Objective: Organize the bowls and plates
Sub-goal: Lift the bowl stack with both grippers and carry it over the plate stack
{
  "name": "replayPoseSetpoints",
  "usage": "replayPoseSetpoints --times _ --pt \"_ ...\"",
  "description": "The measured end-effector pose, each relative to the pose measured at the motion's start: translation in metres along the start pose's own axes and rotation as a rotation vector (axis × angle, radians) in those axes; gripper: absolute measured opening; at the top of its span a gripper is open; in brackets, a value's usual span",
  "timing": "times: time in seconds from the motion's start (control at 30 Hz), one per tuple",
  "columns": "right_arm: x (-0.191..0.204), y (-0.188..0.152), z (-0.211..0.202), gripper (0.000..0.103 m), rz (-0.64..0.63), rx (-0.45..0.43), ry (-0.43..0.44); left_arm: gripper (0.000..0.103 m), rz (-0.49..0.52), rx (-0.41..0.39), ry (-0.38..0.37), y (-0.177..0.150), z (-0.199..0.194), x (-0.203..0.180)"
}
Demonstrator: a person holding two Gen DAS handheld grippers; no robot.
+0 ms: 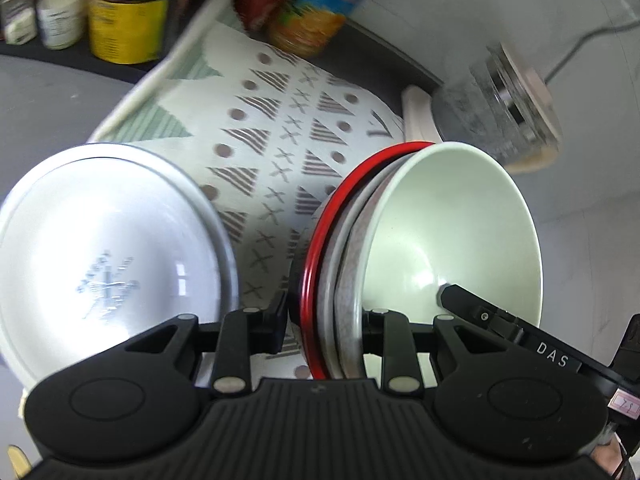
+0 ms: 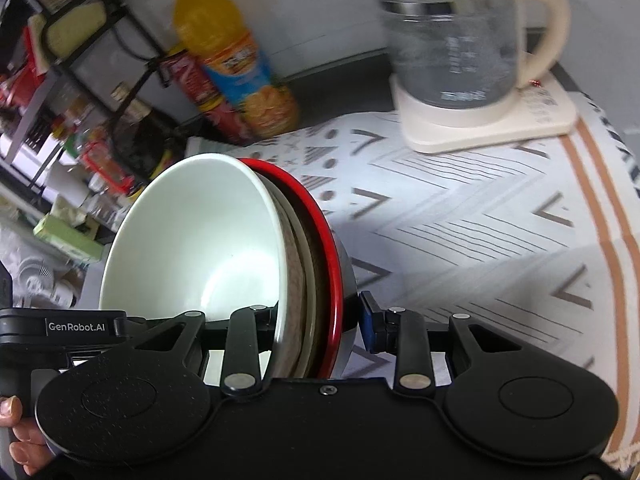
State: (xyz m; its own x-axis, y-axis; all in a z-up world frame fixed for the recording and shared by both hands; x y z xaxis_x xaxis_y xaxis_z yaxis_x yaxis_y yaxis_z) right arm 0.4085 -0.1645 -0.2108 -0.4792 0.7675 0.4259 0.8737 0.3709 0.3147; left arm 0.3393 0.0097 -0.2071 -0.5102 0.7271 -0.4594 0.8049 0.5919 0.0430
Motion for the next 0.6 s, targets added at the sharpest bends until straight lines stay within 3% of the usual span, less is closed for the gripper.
replayPoseSetpoints --times 0.6 --pt "0.066 0.008 0.039 0.032 -0.175 0.070 0.044 0.027 -0.188 -0.077 0.014 -0.007 -0.034 0.070"
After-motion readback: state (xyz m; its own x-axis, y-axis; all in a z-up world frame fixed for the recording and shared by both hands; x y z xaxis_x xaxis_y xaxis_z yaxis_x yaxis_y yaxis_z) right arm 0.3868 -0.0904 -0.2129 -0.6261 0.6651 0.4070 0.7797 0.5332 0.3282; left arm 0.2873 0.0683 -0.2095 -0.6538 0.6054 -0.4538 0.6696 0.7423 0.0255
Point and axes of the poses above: each gripper's, at about its wrist camera, not at the fingertips, and z roughly the way its jaws point, x to its left, y to its top, the point moved 10 cm from there along z, roughly the way its jaws point, and after that the axes turned 11 degrees about x, right-handed, at the moved point
